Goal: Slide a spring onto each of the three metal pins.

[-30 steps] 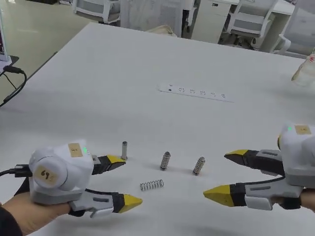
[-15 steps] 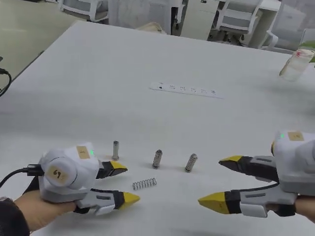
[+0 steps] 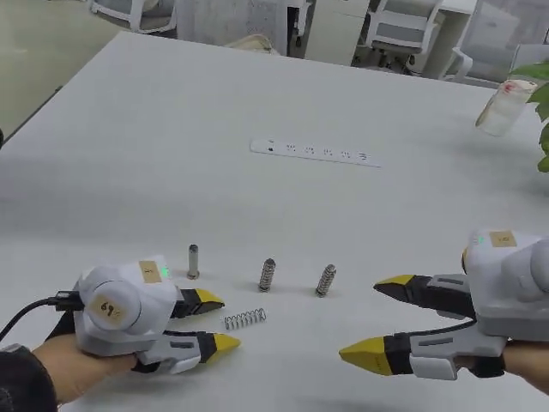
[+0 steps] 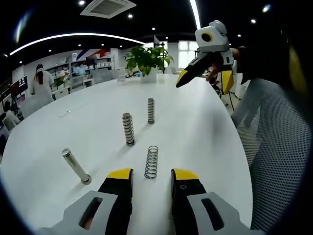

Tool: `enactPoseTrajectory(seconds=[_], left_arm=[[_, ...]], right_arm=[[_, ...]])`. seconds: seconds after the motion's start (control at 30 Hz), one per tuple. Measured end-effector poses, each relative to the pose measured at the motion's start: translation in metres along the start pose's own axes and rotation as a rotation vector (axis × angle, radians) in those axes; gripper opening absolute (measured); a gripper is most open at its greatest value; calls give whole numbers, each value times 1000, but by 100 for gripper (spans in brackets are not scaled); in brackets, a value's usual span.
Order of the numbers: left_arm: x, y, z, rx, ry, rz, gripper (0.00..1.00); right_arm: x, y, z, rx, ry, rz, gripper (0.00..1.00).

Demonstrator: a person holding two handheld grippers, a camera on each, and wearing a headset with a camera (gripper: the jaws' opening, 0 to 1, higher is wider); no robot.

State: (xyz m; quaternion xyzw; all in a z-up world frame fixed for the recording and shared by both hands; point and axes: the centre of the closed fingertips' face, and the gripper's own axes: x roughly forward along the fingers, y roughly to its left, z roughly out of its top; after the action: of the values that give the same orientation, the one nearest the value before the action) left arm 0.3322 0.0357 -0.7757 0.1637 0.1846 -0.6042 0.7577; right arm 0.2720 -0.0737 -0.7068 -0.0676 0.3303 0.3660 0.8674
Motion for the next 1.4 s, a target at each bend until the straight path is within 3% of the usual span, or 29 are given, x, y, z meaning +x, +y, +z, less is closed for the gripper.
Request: enactPoseTrajectory(seconds=[0.7,0.93,1.13,1.4], left_arm=[[9,1,-2,38,9,8,3],[8,2,-2,52,10,12,3],[2,0,-4,56,16,9,3],[-16,-7,5,74,-6,4,3]], right_arm=[[2,3,2,-2,1,8,66],[2,4,3,-6,3,12,65],[1,7,7,-18,-3,20,64],[3,16,19,-44,-16,40,62]])
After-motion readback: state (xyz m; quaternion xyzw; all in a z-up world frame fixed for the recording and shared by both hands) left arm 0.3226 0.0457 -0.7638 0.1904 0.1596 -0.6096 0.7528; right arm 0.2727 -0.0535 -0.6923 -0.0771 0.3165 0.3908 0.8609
